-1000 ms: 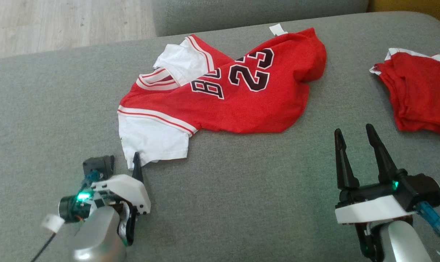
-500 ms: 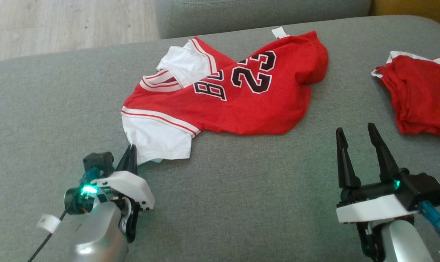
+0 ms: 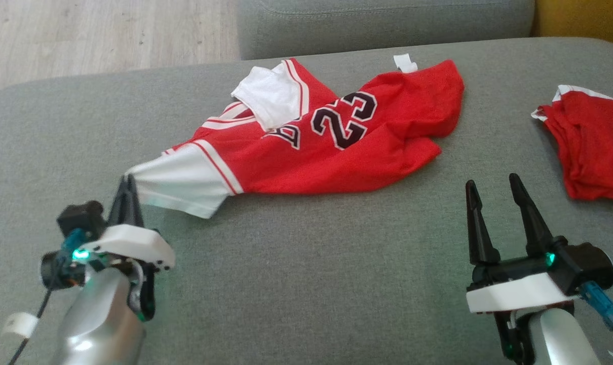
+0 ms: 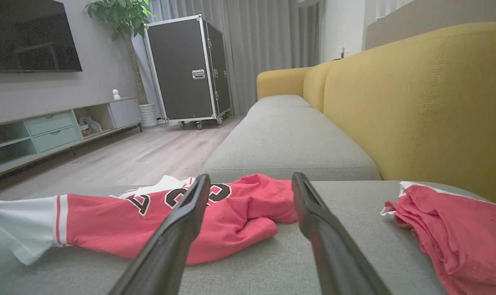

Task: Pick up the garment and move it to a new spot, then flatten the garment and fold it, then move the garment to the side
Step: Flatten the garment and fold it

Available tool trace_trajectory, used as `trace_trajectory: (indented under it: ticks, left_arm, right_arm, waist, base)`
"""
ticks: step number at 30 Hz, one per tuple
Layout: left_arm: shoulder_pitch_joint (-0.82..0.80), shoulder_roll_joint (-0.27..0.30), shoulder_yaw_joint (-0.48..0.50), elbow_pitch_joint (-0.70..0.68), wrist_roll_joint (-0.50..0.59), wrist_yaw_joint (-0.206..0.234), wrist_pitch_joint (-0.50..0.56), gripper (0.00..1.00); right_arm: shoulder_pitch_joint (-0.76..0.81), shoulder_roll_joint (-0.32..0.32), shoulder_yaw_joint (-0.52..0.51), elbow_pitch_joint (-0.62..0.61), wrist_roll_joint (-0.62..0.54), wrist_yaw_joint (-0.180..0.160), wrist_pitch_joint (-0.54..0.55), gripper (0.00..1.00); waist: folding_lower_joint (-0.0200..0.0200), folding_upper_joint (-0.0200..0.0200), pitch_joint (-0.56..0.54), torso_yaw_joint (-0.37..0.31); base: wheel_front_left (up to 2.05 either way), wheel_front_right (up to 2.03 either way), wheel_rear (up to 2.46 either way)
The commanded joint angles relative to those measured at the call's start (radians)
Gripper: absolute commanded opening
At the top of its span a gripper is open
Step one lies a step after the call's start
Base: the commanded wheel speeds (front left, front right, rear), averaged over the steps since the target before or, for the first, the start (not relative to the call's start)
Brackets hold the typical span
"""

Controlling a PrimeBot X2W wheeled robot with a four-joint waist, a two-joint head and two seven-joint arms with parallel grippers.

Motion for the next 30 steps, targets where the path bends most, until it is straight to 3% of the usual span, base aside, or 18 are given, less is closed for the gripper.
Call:
trace_trajectory:
  ticks: [1, 6, 7, 8, 15, 20, 30]
  left_arm:
    - [-0.013, 0.049, 0.052, -0.05, 0.006, 0.012, -0.012, 0.0]
    - [0.048, 0.069, 0.083, -0.089, 0.018, 0.015, -0.012, 0.0]
    - [0.056, 0.071, 0.086, -0.096, 0.022, 0.017, -0.012, 0.56]
    - [0.064, 0.072, 0.086, -0.102, 0.029, 0.018, -0.013, 1.0]
    - [0.121, 0.061, 0.111, -0.281, 0.097, 0.015, -0.013, 1.0]
    - [0.193, 0.006, 0.128, -0.509, 0.177, -0.013, -0.013, 1.0]
    - [0.337, -0.065, 0.1, -0.602, 0.232, -0.063, -0.013, 1.0]
  right_arm:
    - [-0.017, -0.004, 0.028, -0.029, 0.002, 0.003, -0.006, 1.0]
    - [-0.013, -0.004, 0.035, -0.023, 0.001, 0.003, -0.006, 1.0]
    - [-0.012, -0.004, 0.034, -0.022, 0.001, 0.003, -0.006, 1.0]
    - [-0.012, -0.004, 0.033, -0.02, 0.0, 0.003, -0.006, 1.0]
    - [-0.018, -0.004, 0.021, -0.02, -0.013, 0.003, -0.006, 1.0]
    - [-0.02, -0.004, 0.007, -0.029, -0.021, 0.003, -0.006, 1.0]
    - [0.006, -0.004, 0.023, -0.021, -0.017, 0.003, -0.006, 1.0]
  waist:
    - [0.0, 0.0, -0.001, 0.004]
    - [0.0, 0.0, -0.008, 0.01]
    - [0.0, 0.0, -0.009, 0.011]
    - [0.0, 0.0, -0.01, 0.012]
    - [0.0, 0.0, -0.029, 0.018]
    - [0.0, 0.0, -0.06, 0.025]
    - [0.0, 0.0, -0.1, 0.024]
  base:
    - [0.0, 0.0, 0.0]
    - [0.0, 0.0, 0.0]
    - [0.0, 0.0, 0.0]
    - [0.0, 0.0, 0.0]
    - [0.0, 0.0, 0.0]
    - [0.0, 0.0, 0.0]
    - [0.0, 0.0, 0.0]
